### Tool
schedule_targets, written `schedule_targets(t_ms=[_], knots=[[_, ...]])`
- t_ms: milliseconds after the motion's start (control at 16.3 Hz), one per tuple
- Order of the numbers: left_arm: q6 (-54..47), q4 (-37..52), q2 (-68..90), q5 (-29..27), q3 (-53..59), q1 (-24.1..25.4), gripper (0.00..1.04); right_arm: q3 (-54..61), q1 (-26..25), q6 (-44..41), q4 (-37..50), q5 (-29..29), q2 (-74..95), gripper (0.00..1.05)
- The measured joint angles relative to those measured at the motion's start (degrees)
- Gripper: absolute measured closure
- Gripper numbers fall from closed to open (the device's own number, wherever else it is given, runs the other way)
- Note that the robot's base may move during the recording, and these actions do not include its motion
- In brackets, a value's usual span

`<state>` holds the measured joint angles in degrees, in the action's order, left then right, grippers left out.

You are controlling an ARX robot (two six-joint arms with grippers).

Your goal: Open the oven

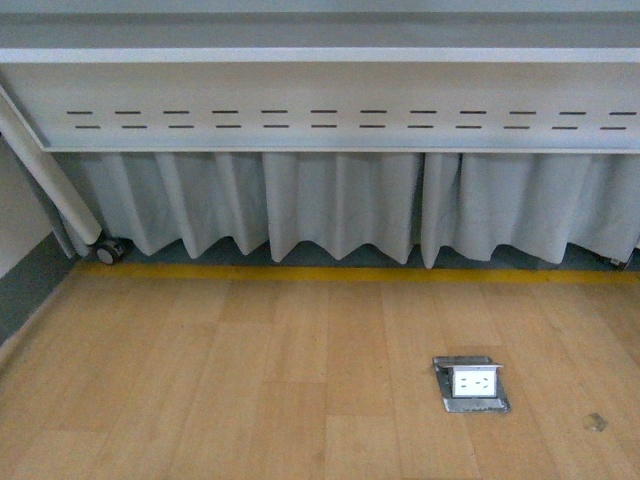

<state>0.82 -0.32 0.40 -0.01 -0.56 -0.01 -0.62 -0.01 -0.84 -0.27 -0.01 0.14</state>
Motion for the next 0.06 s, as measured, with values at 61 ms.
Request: schedule_targets(t_ms=[61], knots=[[0.00, 0.00, 0.00, 0.00, 0.00, 0.00, 0.07, 0.00, 0.00, 0.00, 0.00, 0.00, 0.00, 0.06]])
